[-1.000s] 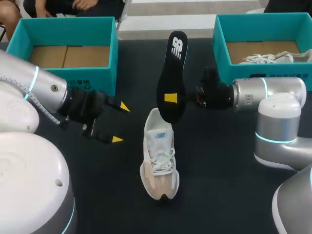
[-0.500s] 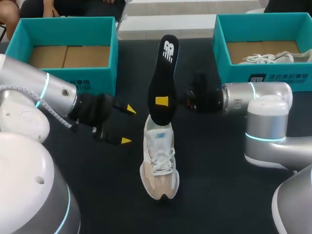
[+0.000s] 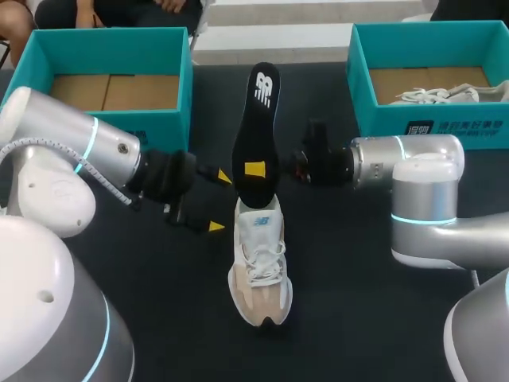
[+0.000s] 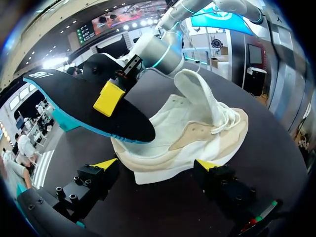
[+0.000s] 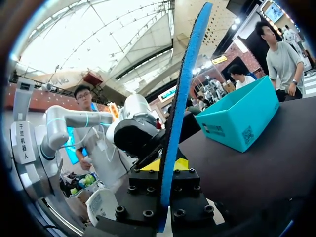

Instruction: Take the shoe out of the shoebox, open the shoe tongue, remove and reinsert the insole, then place the shoe into the shoebox

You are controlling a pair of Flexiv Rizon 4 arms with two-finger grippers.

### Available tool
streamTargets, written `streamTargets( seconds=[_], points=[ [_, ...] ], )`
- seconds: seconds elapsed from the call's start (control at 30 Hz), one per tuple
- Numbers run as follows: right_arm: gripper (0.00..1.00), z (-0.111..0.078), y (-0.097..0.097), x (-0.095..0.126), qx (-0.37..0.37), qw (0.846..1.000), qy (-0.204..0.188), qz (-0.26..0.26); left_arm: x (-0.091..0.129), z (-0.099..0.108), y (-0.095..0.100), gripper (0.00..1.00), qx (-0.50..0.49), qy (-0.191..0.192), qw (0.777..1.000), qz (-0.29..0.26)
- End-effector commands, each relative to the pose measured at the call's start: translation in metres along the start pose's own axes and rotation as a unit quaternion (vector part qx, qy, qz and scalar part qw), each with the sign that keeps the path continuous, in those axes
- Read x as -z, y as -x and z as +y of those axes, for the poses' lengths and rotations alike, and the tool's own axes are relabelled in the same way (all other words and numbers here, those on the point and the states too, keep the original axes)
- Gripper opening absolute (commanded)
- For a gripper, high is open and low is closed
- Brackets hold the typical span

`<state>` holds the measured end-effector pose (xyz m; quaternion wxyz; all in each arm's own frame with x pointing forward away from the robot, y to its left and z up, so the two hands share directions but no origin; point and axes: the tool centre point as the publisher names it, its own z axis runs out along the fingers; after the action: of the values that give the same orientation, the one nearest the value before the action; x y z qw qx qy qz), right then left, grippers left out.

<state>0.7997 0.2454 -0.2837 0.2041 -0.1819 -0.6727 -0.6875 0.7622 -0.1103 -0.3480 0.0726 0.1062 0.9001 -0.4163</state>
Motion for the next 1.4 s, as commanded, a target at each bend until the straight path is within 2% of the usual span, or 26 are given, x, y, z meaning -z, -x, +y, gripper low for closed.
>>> streamTargets(
  seconds=[0.03,0.4,0.6,0.7,1.4],
  points=[
    [0.00,0.001,-0.002,-0.001,0.000,1.000,-0.001,-0.003,-0.006,0.001,0.000,1.00,0.003,0.001,1.000,-0.002],
    [0.00,0.001,-0.002,-0.001,0.000,1.000,-0.001,-0.003,-0.011,0.002,-0.002,1.00,0.010,0.004,1.000,-0.004],
    [0.00,-0.009,0.001,0.001,-0.004,1.000,-0.012,-0.007,-0.011,0.002,-0.002,1.00,0.011,0.007,1.000,-0.004],
    [0.00,-0.016,0.002,0.002,-0.001,1.000,-0.030,-0.005,-0.011,0.002,-0.002,1.00,0.013,0.008,1.000,-0.006],
    [0.00,-0.051,0.000,0.001,-0.034,0.998,-0.054,0.002,-0.012,0.004,-0.003,1.00,0.031,0.014,0.999,-0.009]
  ],
)
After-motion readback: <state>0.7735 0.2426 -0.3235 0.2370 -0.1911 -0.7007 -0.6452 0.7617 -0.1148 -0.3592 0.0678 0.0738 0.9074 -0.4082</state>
